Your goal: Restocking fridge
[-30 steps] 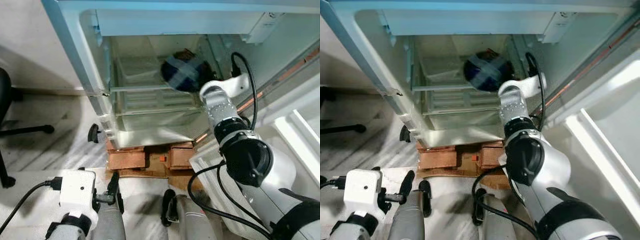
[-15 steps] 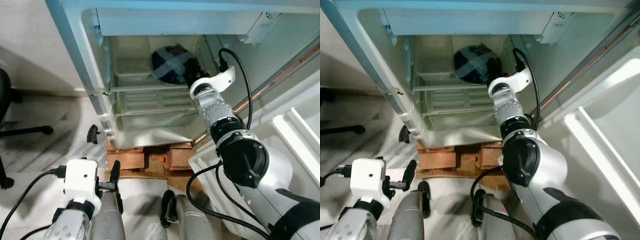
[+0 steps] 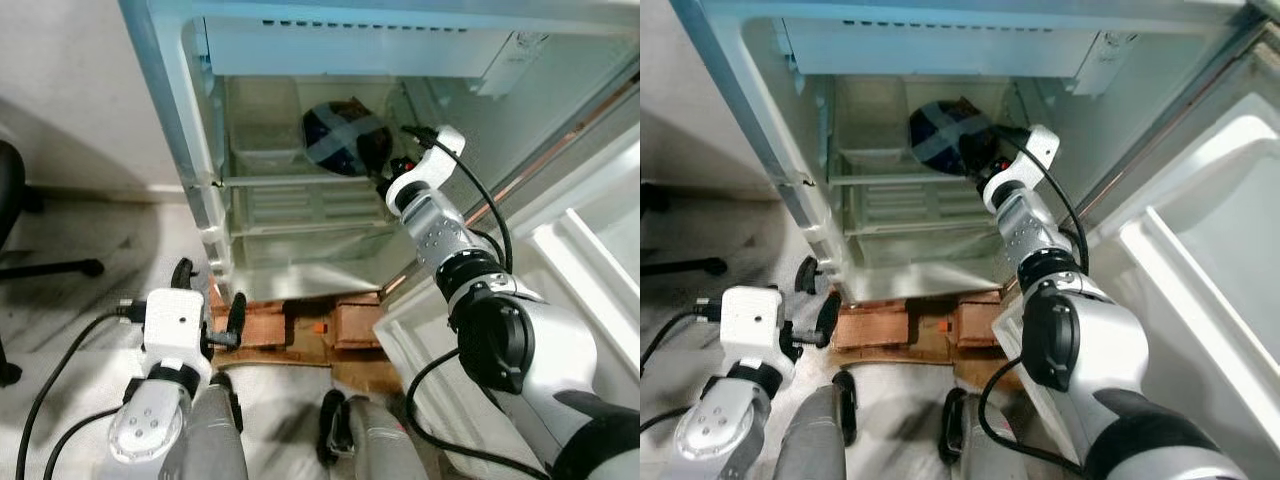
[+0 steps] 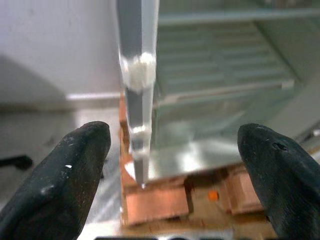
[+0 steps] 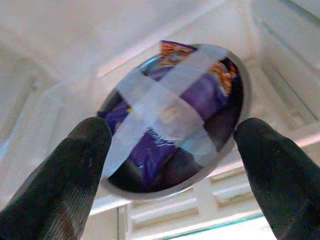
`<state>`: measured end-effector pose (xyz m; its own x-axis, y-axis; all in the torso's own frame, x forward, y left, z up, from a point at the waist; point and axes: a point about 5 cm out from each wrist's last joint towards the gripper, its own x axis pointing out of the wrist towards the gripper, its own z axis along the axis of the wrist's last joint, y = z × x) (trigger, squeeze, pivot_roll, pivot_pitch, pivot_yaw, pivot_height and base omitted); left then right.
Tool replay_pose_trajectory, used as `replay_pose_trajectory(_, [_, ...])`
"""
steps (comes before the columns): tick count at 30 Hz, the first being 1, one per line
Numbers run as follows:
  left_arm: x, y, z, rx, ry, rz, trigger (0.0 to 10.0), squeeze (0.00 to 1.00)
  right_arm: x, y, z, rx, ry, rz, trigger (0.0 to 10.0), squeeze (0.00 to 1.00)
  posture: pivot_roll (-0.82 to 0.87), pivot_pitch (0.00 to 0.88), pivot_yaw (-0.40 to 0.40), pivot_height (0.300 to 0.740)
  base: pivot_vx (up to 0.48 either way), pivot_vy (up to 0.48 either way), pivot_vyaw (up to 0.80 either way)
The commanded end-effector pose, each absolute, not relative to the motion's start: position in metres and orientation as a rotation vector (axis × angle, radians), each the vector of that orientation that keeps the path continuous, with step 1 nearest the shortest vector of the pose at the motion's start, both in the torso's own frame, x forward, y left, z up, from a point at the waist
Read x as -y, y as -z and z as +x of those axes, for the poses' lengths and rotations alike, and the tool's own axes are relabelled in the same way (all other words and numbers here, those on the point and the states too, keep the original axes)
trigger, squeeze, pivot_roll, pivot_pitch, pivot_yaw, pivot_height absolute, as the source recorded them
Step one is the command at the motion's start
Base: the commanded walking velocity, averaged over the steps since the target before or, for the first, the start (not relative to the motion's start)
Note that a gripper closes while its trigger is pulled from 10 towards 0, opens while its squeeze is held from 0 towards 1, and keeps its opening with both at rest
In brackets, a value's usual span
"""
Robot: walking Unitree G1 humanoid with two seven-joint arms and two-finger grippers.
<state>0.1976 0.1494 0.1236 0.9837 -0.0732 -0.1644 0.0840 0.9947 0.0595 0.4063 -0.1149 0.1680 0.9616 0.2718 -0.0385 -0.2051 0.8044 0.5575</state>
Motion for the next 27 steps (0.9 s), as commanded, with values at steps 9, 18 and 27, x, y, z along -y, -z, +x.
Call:
replay_pose_trajectory(9, [-0.151,-0.121,0.216,-0.102,0.066,0.078,10.0,0.00,0.134,-0.156,0.398,-0.077,-0.356,0.363,10.0,1.00,0.22,0.059,-0.122,0.740,0.000,0.000,0.00])
replay_pose_trajectory(18, [-0.145,-0.114,0.232,-0.081,0.105,0.096,10.0,0.00,0.144,-0.130,0.376,-0.104,-0.503,0.326,10.0,0.00,0.17,0.000,-0.101,0.740,0.000,0.000,0.00])
replay_pose_trajectory(27, [-0.157,-0.098,0.245,-0.094,0.106,0.145,10.0,0.00,0.148,-0.115,0.320,0.019,-0.438,0.269,10.0,0.00,0.10,0.000,-0.048,0.740,0.000,0.000,0.00])
